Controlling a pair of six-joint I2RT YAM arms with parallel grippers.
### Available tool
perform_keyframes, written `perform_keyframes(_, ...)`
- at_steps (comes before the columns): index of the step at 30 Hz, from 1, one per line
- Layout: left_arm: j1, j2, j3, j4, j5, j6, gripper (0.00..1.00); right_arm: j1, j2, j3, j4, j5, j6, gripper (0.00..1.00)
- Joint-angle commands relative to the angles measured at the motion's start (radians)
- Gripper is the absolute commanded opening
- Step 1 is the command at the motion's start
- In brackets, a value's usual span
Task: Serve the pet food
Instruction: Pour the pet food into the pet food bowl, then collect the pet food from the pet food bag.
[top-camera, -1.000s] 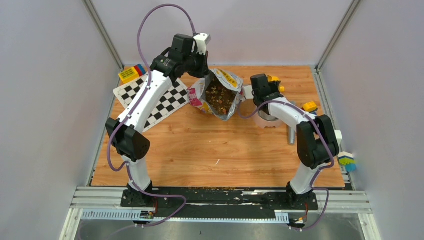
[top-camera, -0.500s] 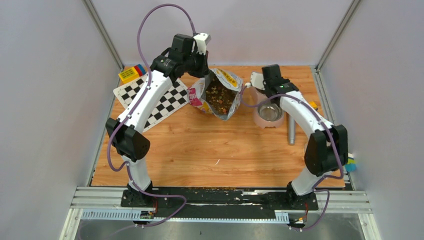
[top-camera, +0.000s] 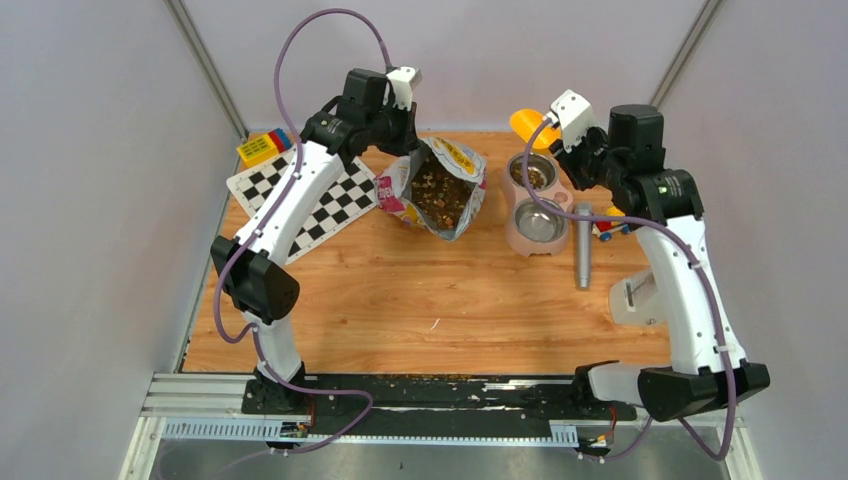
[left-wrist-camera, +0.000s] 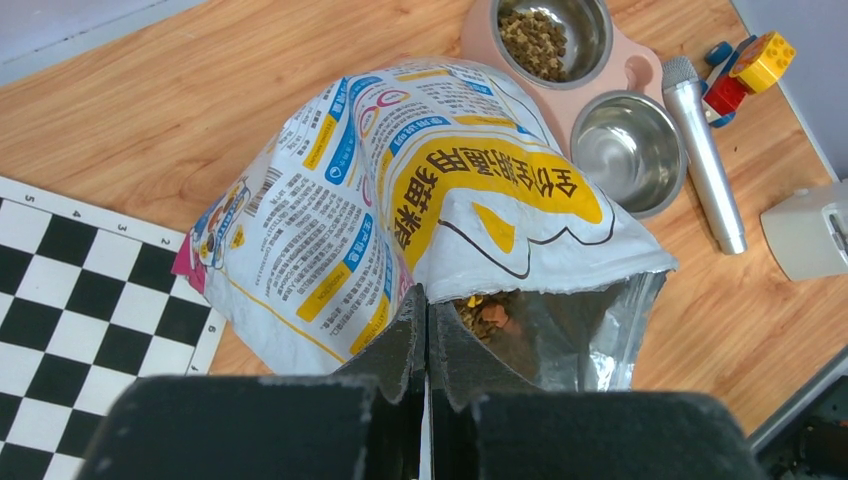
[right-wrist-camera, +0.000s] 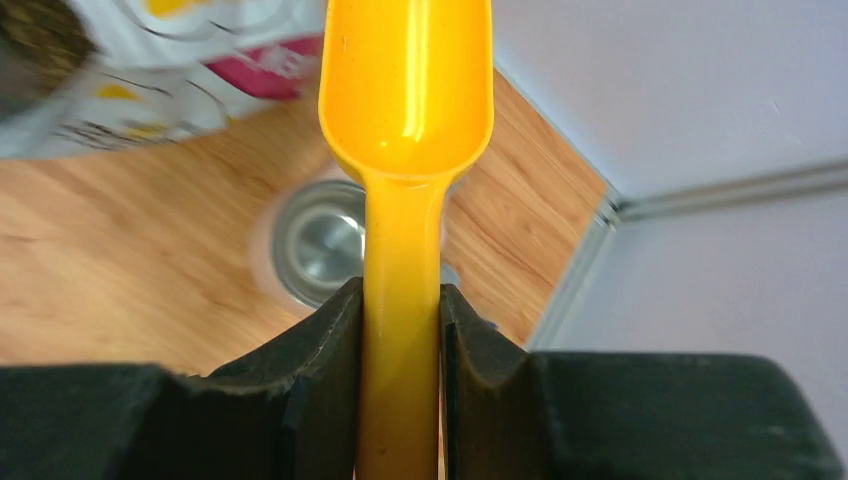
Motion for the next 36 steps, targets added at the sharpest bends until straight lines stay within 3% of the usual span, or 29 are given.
perform_keyframes(1, 0.020, -0.058, 0.001, 0.070, -0.001, -0.009, 0.00, 0.026, -0.029, 0.129, -0.110, -0.296, 0.133, 0.00)
perform_keyframes(5, 0.020, -0.050, 0.004, 0.068, 0.019, -0.015, 0.00, 0.142, -0.034, 0.188, -0.212, -0.343, 0.151, 0.00)
perform_keyframes(9, 0.020, -0.040, 0.006, 0.066, 0.025, -0.017, 0.00, 0.337, -0.044, 0.177, -0.255, -0.232, 0.155, 0.00)
perform_keyframes(12, 0.020, -0.041, 0.004, 0.067, 0.024, -0.014, 0.00, 0.413, -0.028, 0.139, -0.272, -0.134, 0.148, 0.00)
perform_keyframes(21, 0.018, -0.042, 0.001, 0.072, 0.037, -0.016, 0.00, 0.509, 0.004, 0.030, -0.232, 0.098, 0.112, 0.00)
perform_keyframes(36, 0.019, -0.032, 0.017, 0.066, 0.040, -0.018, 0.00, 0.574, 0.061, 0.004, -0.194, 0.249, 0.069, 0.00)
